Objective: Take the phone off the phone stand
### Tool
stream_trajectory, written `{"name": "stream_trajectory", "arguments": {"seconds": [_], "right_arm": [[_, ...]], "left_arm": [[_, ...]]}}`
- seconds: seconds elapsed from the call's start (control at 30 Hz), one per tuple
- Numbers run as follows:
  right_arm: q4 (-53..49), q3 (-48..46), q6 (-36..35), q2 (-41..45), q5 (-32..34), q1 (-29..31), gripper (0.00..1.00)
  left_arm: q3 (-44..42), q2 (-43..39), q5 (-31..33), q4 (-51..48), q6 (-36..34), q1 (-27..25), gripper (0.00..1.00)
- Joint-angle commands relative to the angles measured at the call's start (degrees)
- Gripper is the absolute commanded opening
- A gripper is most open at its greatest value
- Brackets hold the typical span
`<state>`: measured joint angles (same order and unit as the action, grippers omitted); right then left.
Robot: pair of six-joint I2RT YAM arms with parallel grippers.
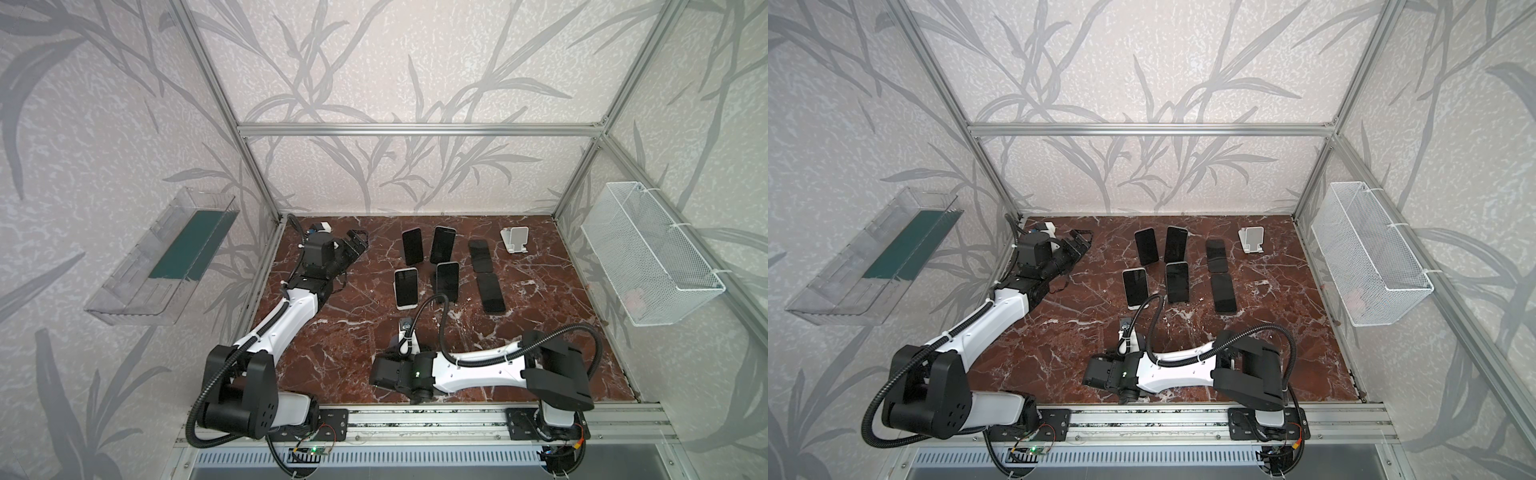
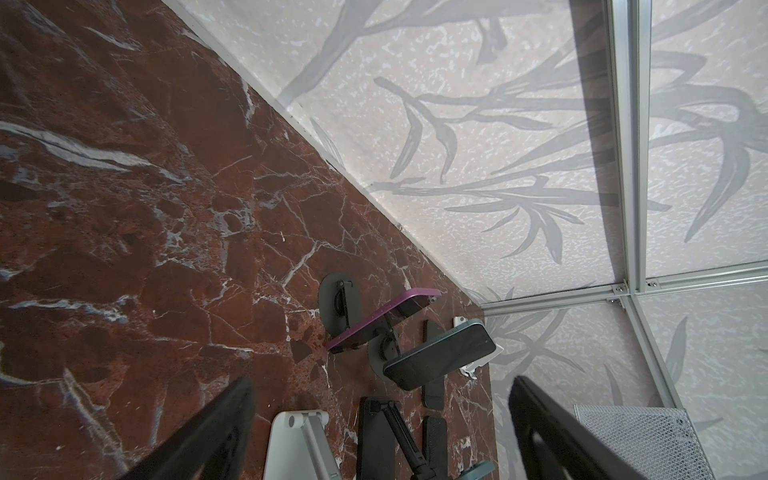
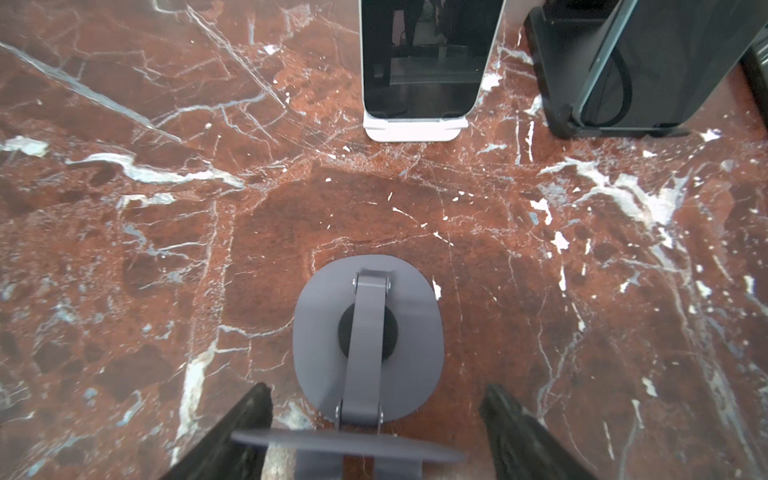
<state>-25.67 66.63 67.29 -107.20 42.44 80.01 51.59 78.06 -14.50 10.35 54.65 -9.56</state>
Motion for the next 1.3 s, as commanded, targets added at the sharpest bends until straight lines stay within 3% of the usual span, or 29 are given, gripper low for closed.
{"name": "stream_trajectory", "arguments": {"seconds": [0.0, 0.27, 0.5, 0.83, 0.97, 1.03, 1.27], "right_arm": [[1.51, -0.69, -1.09, -0.84, 2.0, -0.8, 0.77], [6.87, -4.84, -6.7, 1.23, 2.47, -1.1, 0.7], [14.77, -10.54, -16.0, 7.48, 2.99, -1.32, 0.68], [24.3, -16.59, -22.65, 13.0, -2.64, -3.87, 0.64], [24.63, -16.82, -25.0, 12.82, -7.85, -5.92, 0.73], [26.9, -18.05, -29.06, 13.68, -13.46, -7.77, 0.78], [18.02, -19.02, -38.24, 20.44, -19.91, -10.11, 0.9]], "left_arm": [[0.62, 0.33, -1.21, 1.77, 1.11, 0.39, 0.95], [1.05, 1.4, -3.16, 2.26, 2.37, 0.4, 0.95], [1.68, 1.64, -4.72, 2.68, 2.04, 0.25, 0.94], [2.24, 2.34, -4.59, 1.65, 0.64, -0.17, 0.93], [2.28, 2.53, -4.4, 1.43, 0.02, -0.28, 0.93], [2.37, 2.74, -4.48, 1.41, -0.24, -0.44, 0.93], [2.64, 3.06, -5.5, 1.93, -0.16, -0.55, 0.93]]}}
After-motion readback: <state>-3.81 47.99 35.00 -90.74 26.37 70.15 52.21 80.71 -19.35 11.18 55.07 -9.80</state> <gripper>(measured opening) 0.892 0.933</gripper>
